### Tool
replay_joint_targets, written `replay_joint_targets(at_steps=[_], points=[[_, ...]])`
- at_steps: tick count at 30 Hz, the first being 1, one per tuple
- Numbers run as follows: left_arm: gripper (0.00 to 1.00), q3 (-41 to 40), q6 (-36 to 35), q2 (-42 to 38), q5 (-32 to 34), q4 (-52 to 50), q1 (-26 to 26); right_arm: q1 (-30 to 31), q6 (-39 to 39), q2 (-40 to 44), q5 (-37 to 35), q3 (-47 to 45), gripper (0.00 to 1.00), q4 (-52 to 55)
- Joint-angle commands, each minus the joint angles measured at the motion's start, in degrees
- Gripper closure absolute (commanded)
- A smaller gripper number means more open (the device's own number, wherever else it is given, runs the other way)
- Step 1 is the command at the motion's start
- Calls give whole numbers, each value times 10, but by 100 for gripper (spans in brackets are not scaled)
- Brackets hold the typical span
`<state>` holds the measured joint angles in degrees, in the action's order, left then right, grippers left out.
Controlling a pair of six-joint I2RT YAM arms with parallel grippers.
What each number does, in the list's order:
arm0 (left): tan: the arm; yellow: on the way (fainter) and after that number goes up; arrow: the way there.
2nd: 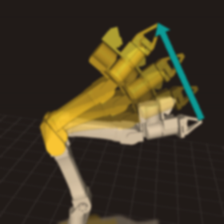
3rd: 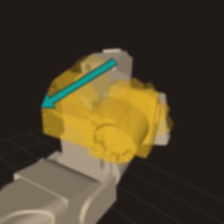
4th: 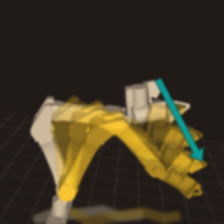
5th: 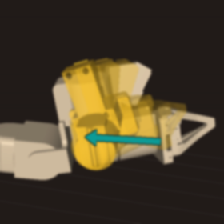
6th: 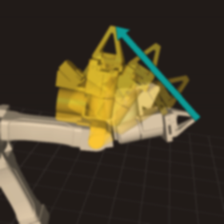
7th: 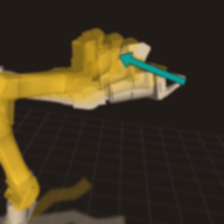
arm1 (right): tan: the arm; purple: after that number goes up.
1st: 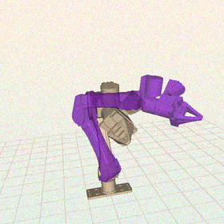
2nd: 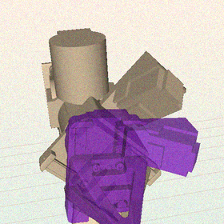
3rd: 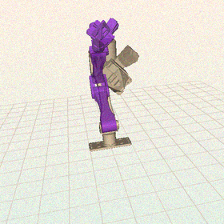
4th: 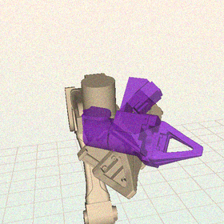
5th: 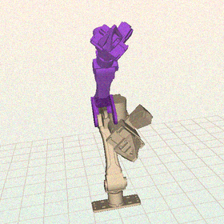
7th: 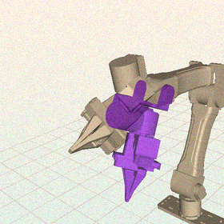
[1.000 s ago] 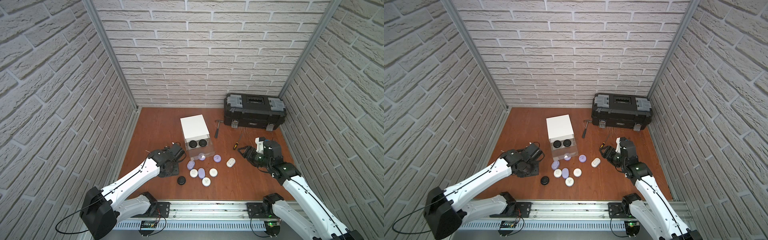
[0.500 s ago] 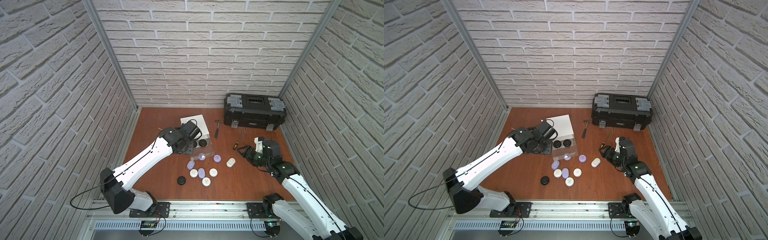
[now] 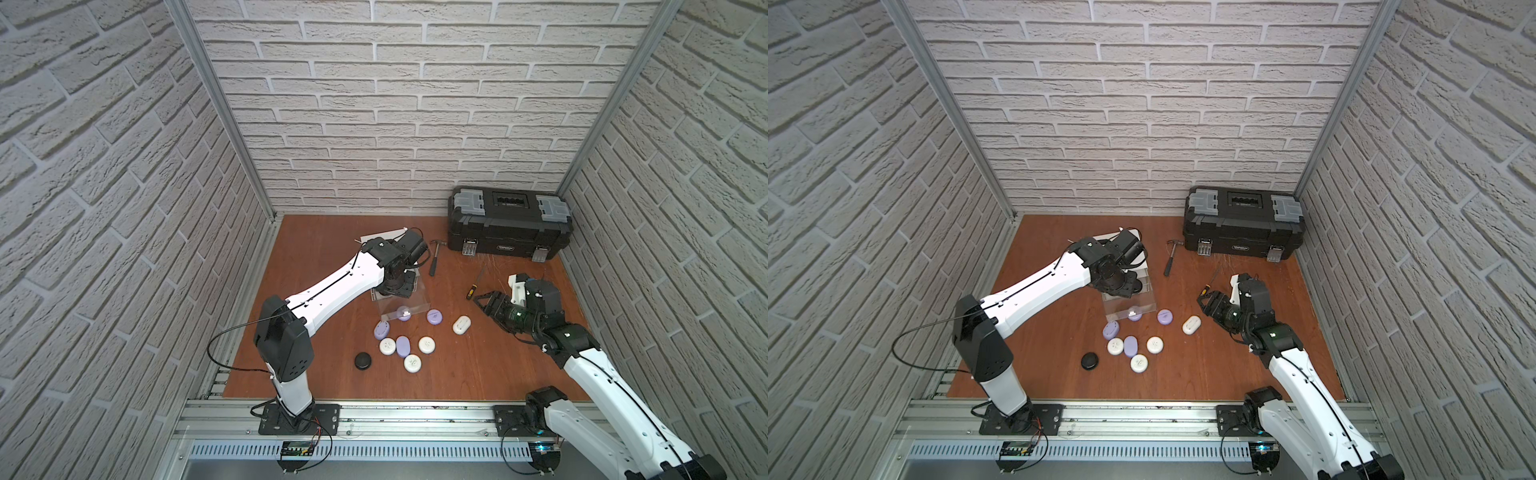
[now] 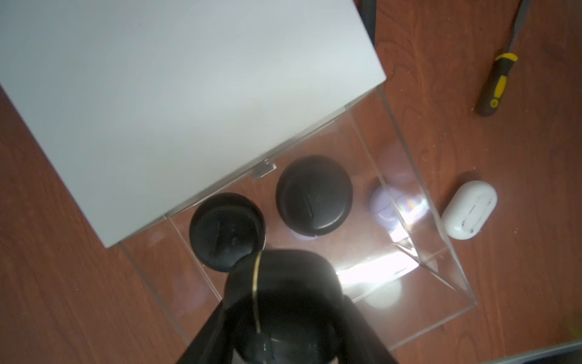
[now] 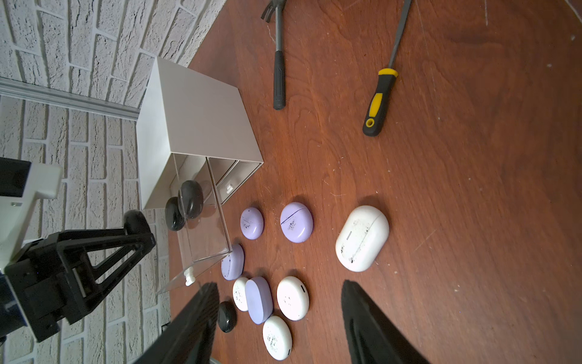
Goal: Put the bluetooth earphones in the drawer according to color
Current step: Place the bluetooth earphone in the drawer.
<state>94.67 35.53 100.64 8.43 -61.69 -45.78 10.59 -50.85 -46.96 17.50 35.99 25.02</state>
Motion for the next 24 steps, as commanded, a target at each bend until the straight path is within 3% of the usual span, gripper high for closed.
replay_joint_targets(at_steps=[1, 24], points=[[62, 21, -14, -2, -13, 6, 0, -6, -6, 10, 3, -4, 34, -23], [63, -42, -17, -16, -38, -2, -2, -6, -6, 8, 5, -14, 34, -28]])
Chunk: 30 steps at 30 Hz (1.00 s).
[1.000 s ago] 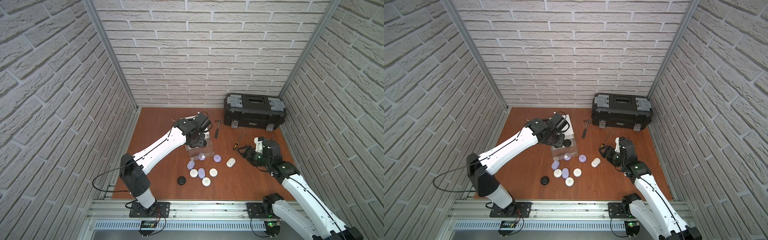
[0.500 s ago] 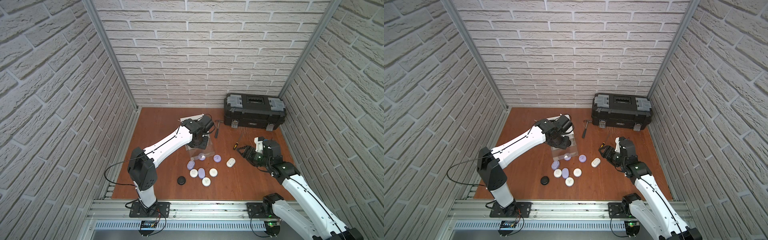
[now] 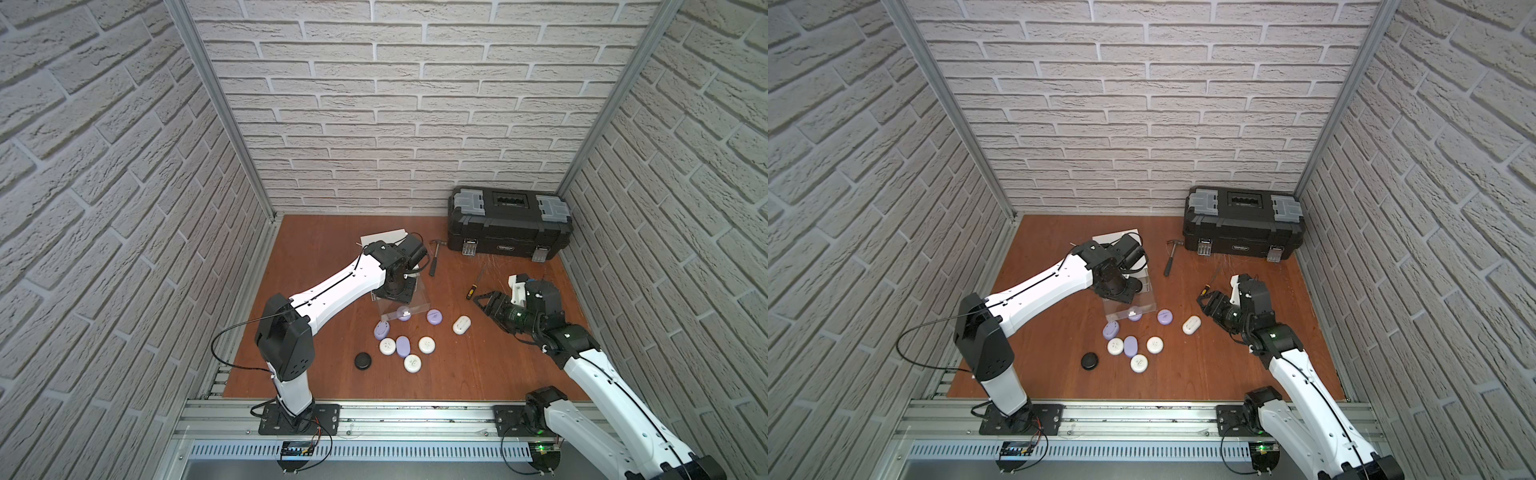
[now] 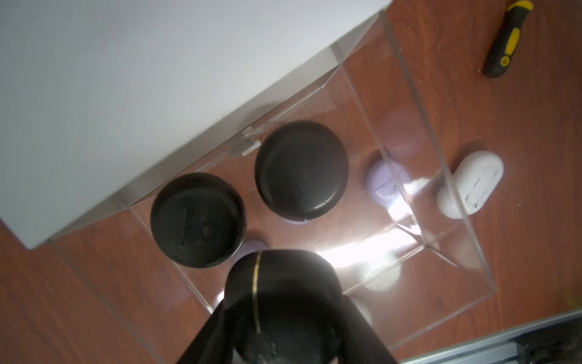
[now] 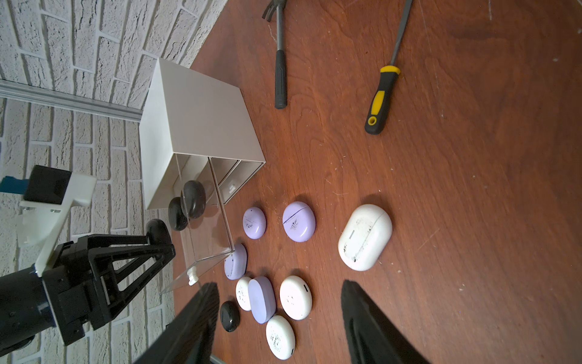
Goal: Put the bluetooth earphones in the drawer according to color
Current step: Place the bluetooth earphone in the drawer.
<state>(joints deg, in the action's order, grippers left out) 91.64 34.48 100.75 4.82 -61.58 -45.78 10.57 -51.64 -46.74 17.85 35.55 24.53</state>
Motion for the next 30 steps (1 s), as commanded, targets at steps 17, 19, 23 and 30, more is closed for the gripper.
replay_joint_targets(at_steps=[17, 19, 23, 30], points=[[63, -30, -15, -20, -6, -12, -2, -6, 2, 7, 2, -11, 34, -22], [63, -31, -18, -19, -7, -13, -2, -7, 2, 6, 2, -12, 34, -22], [63, -30, -20, -16, -7, -15, -2, -7, 1, 7, 2, -13, 34, -22], [62, -24, -20, -8, -8, -20, -4, -7, 2, 8, 3, -13, 33, -22]])
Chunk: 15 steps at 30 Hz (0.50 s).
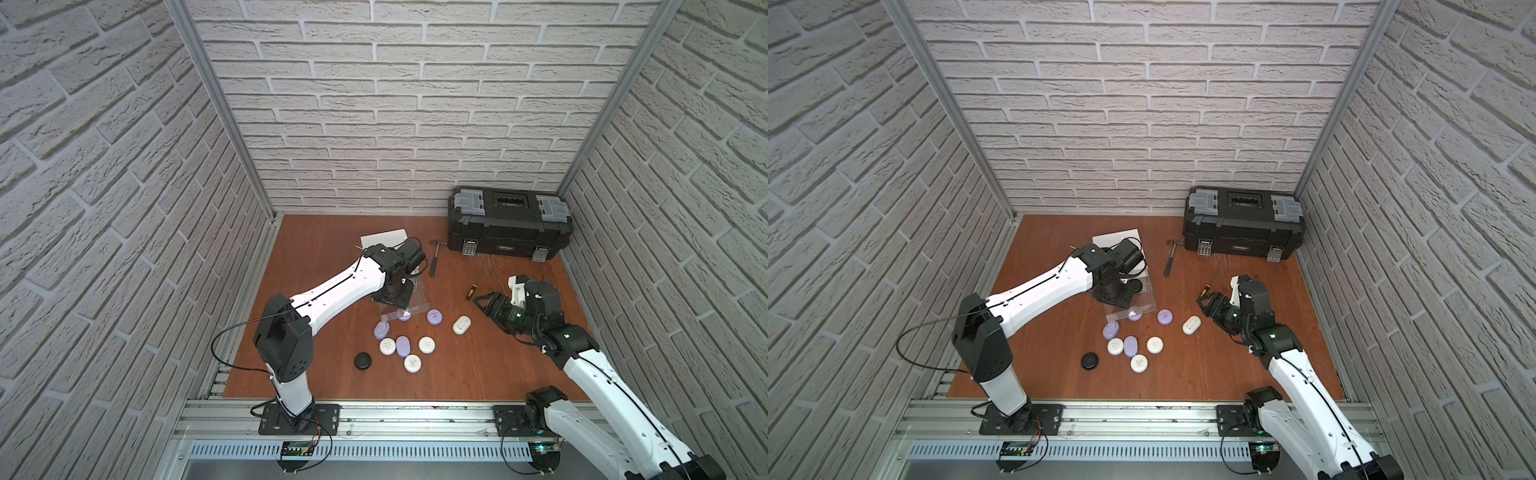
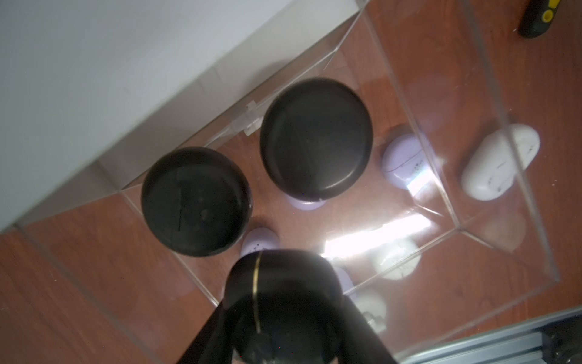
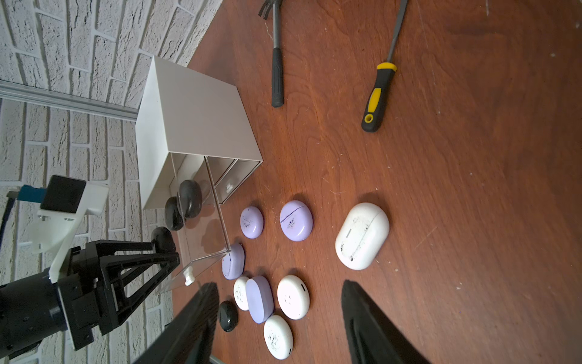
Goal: Put the bluetooth earphones in the drawer according to color
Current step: Place the bluetooth earphone in the drawer.
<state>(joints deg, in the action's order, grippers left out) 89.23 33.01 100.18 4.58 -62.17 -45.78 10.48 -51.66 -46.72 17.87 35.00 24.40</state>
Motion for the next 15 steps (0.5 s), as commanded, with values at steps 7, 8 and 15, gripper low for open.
replay_joint_targets(at_steps=[7, 8, 15], points=[[59, 4, -7, 1, -9, -17, -10, -8, 2, 5, 2, -6, 33, -22], [59, 6, -7, 2, -8, -18, -10, -7, 2, 4, 1, -5, 33, -22], [57, 8, -10, 14, -11, -22, -11, -8, 2, -2, 4, -4, 33, -27]])
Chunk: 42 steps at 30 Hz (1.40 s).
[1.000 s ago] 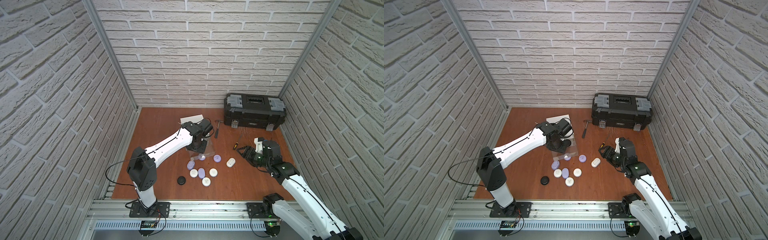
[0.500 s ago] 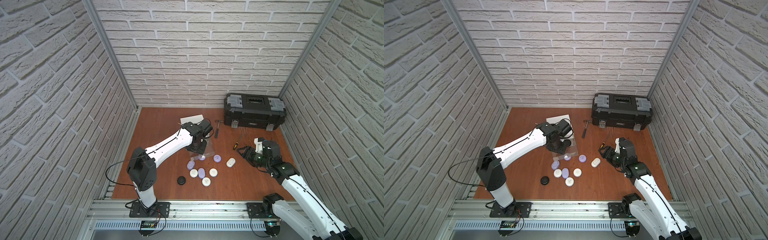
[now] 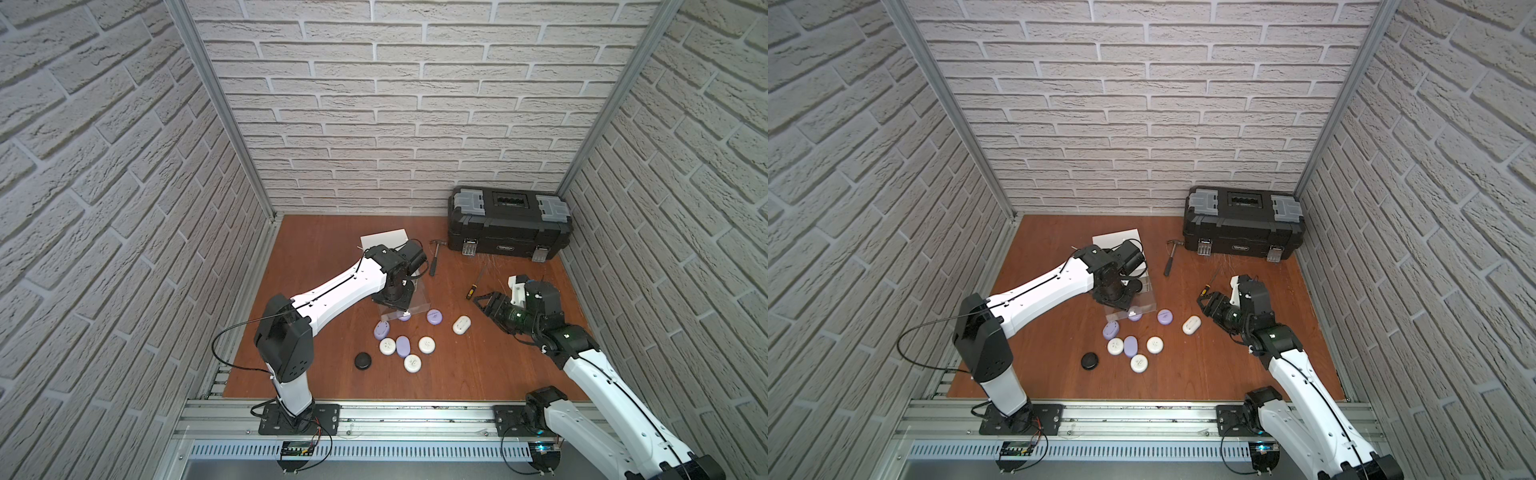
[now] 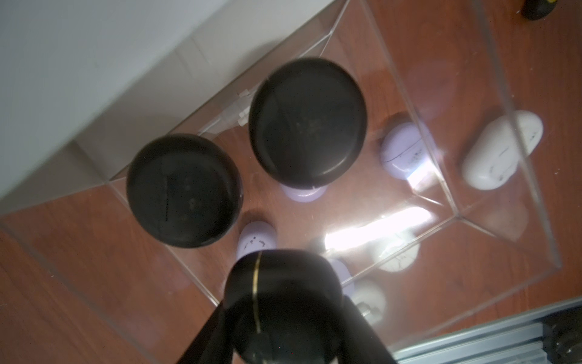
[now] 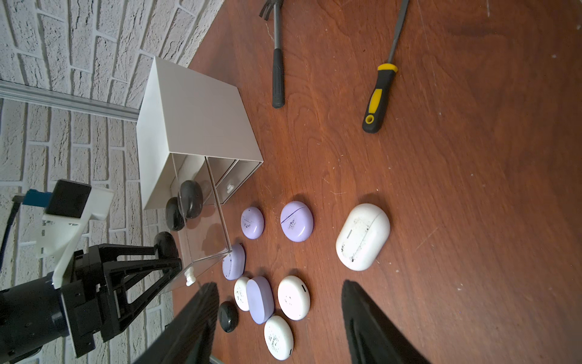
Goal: Put the bluetooth earphones in the drawer according to color
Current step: Place the bluetooth earphone in the drawer.
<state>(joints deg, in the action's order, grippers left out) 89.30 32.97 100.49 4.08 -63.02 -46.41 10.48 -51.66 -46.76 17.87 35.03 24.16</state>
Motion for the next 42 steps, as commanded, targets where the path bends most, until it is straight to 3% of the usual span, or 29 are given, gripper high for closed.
replay_joint_targets(at_steps=[1, 14, 28, 38, 42], points=[[56, 8, -9, 14, -6, -13, -4, -7, 3, -3, 3, -3, 33, -25], [51, 10, -17, 17, 20, -39, 18, -7, 2, -11, 5, -2, 33, -33], [32, 26, -17, 14, 31, -46, 31, -7, 5, -14, 5, -3, 33, -32], [25, 82, -4, -65, 89, -48, 8, -8, 13, -4, -1, 0, 34, -19], [25, 36, 34, -127, 122, -59, -5, -7, 12, 2, 0, 0, 34, -16]])
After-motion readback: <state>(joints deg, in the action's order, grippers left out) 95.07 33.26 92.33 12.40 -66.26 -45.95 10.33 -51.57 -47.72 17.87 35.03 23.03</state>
